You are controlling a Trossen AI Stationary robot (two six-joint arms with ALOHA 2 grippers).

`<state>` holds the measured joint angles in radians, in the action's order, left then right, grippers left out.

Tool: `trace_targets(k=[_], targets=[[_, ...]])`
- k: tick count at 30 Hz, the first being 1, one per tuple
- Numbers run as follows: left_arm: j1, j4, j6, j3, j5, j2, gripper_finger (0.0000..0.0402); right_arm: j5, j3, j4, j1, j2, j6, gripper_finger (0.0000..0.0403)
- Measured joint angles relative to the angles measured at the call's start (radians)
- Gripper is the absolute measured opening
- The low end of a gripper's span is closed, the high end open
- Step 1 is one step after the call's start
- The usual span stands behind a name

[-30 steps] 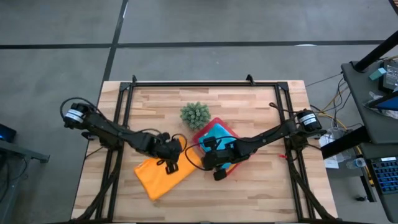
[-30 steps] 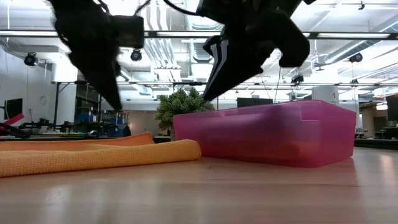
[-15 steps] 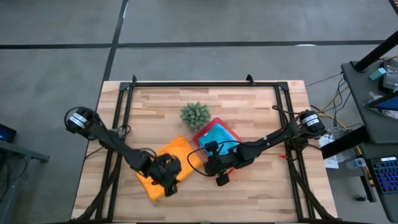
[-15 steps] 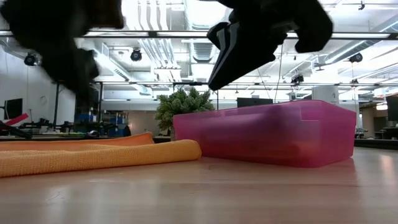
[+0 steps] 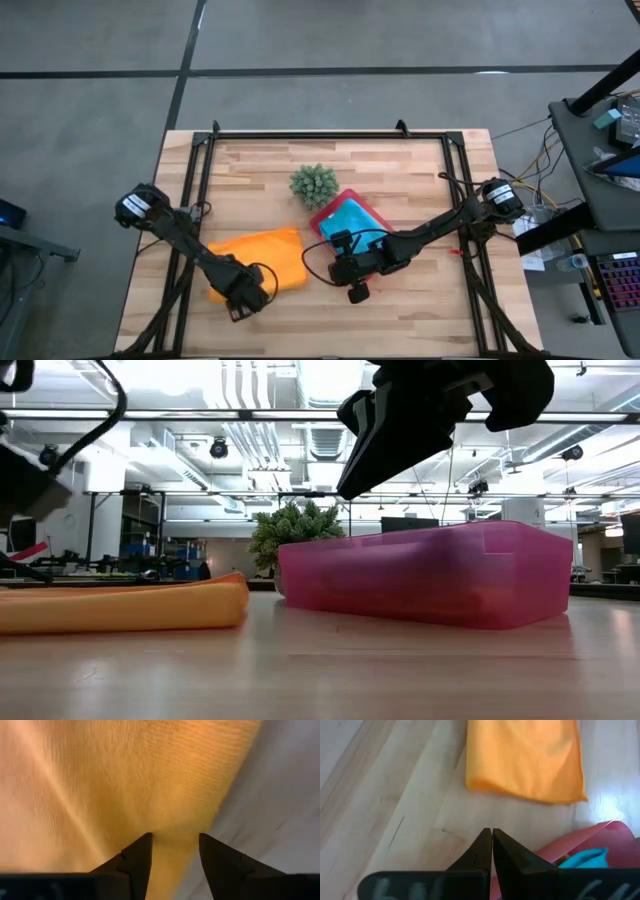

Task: Fold microfiber towels
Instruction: Fold the orange microfiber cloth

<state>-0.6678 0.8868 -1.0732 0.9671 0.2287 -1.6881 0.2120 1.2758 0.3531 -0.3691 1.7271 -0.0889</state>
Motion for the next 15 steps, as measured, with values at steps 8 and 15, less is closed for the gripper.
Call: trace_targets(k=[8, 15], targets=[[0.009, 0.162, 0.109, 0.089, -0.042, 0.008, 0.0093, 0.0, 0.0, 0.0, 0.0, 0.0, 0.008, 0.0009], [0.016, -0.022, 0.085, 0.159, -0.272, 0.008, 0.0075, 0.0, -0.008, 0.0, -0.007, 0.0, -0.027, 0.0009]])
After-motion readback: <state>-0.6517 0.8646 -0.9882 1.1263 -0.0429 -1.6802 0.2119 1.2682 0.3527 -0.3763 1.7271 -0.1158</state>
